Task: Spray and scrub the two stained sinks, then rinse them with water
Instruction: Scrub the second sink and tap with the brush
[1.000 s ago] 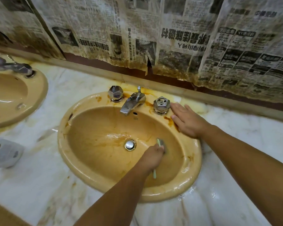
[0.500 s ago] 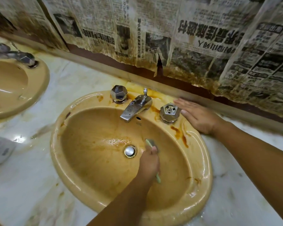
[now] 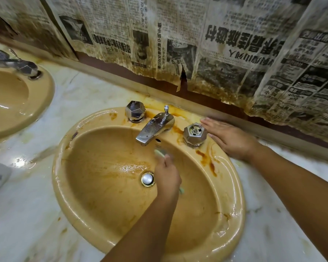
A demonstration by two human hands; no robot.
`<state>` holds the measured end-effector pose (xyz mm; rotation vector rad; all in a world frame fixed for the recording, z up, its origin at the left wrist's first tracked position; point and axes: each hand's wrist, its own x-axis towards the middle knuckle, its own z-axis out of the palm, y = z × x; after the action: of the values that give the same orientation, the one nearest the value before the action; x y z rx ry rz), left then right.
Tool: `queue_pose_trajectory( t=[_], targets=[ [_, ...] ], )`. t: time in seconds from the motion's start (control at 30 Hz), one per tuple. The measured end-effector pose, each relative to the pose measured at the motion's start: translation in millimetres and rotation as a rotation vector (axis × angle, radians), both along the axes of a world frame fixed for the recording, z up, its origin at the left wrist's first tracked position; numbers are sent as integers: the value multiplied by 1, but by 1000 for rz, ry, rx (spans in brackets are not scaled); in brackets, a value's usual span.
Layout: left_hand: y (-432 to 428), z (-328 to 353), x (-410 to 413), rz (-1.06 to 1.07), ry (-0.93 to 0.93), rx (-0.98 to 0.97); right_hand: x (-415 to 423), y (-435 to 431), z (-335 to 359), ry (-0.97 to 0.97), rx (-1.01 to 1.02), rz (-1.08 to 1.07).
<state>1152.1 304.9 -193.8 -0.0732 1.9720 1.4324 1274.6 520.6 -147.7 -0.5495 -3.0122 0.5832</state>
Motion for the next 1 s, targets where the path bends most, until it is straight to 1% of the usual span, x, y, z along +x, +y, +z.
queue_pose_trajectory(
  t=[0.07, 0.13, 0.23, 0.3, 0.33, 0.4, 0.47, 0.5, 0.57, 0.63, 0.7, 0.73, 0.8, 0.87, 0.93, 1.0],
  targets=[
    [13, 4, -1, 38, 79, 73, 0, 1, -2, 1, 7, 3],
    [7, -3, 13, -9, 105, 46, 0, 2, -3, 5, 14, 8],
    [-12, -16, 18, -98, -27, -103, -1, 3, -3, -1, 13, 13],
    [-10, -13, 6, -84, -68, -123, 0, 3, -3, -2, 21, 18],
    [-5, -5, -1, -45, -56, -96, 0, 4, -3, -2, 27, 21],
    [10, 9, -10, 35, 49, 10, 0, 5, -4, -4, 30, 28],
    [17, 15, -7, 38, 146, 54, 0, 6, -5, -9, 37, 33],
    [15, 12, 0, 15, 155, 49, 1, 6, -5, -11, 42, 40],
    [0, -4, 12, -48, 105, -16, 1, 6, -5, -11, 48, 48],
    [-10, -12, 16, -106, 11, -114, 2, 7, -6, -13, 44, 49],
    [-8, -8, 10, -79, -6, -121, 2, 6, -6, -9, 43, 49],
    [-2, -4, 4, -46, 15, -89, 2, 6, -6, -6, 43, 44],
    [12, 3, -6, 30, 124, 10, 1, 6, -5, 2, 39, 33],
    [15, 8, -3, 21, 183, 28, 2, 5, -5, 7, 40, 27],
    [2, 2, 10, -30, 126, -3, 2, 4, -5, 7, 45, 27],
    [-9, -8, 14, -72, -14, -101, 2, 4, -5, 2, 45, 27]
  ],
)
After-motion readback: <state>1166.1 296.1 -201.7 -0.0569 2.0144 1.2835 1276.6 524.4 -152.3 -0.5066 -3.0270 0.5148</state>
